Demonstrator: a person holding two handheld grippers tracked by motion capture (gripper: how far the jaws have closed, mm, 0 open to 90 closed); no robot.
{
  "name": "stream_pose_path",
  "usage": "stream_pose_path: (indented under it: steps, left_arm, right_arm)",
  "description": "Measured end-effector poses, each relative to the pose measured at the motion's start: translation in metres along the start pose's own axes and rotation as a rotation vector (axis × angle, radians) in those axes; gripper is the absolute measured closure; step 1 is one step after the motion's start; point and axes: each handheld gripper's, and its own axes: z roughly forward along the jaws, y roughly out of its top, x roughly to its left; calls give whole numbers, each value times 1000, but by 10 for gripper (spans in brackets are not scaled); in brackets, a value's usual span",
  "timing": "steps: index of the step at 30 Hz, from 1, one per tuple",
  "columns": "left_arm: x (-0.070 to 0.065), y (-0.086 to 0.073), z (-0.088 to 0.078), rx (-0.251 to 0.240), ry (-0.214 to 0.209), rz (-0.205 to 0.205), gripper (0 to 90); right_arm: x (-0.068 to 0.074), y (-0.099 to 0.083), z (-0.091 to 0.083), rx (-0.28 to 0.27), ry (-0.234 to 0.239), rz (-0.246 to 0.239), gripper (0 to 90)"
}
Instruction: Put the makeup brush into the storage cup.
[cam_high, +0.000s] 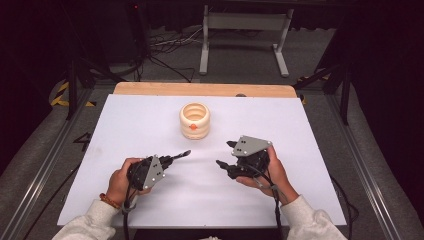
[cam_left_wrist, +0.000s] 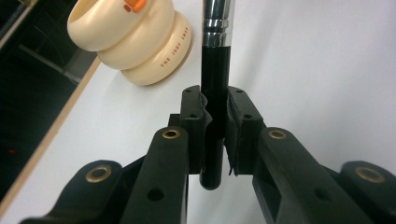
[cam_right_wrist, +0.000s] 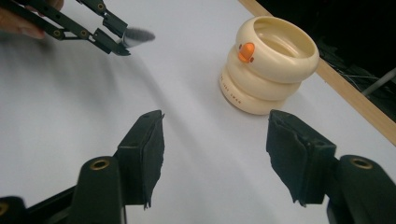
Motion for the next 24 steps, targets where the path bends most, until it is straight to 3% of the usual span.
stream_pose_path:
  steps: [3,5,6,9,10,14,20,24]
  left_arm:
    - [7,-3,-3,-36,-30,-82,792]
    - [12,-4,-5,-70,-55,-141,791]
    - [14,-5,-6,-85,-64,-173,791]
    - [21,-9,-9,-135,-91,-262,791]
    - [21,-9,-9,-135,-91,-262,791]
    - [27,-14,-13,-173,-108,-329,791]
    - [31,-16,-16,-204,-107,-362,791]
    - [37,-18,-21,-252,-124,-413,791]
  right_arm:
    - [0,-12,-6,-50,-16,15,210]
    - [0,-15,-6,-60,-18,20,196]
    - [1,-23,-9,-72,-52,19,176]
    - [1,-33,-12,-93,-67,28,162]
    - [1,-33,-12,-93,-67,28,162]
    - [3,-51,-16,-116,-92,26,135]
    - [5,-63,-22,-169,-127,0,104]
    - [5,-77,-25,-177,-167,11,100]
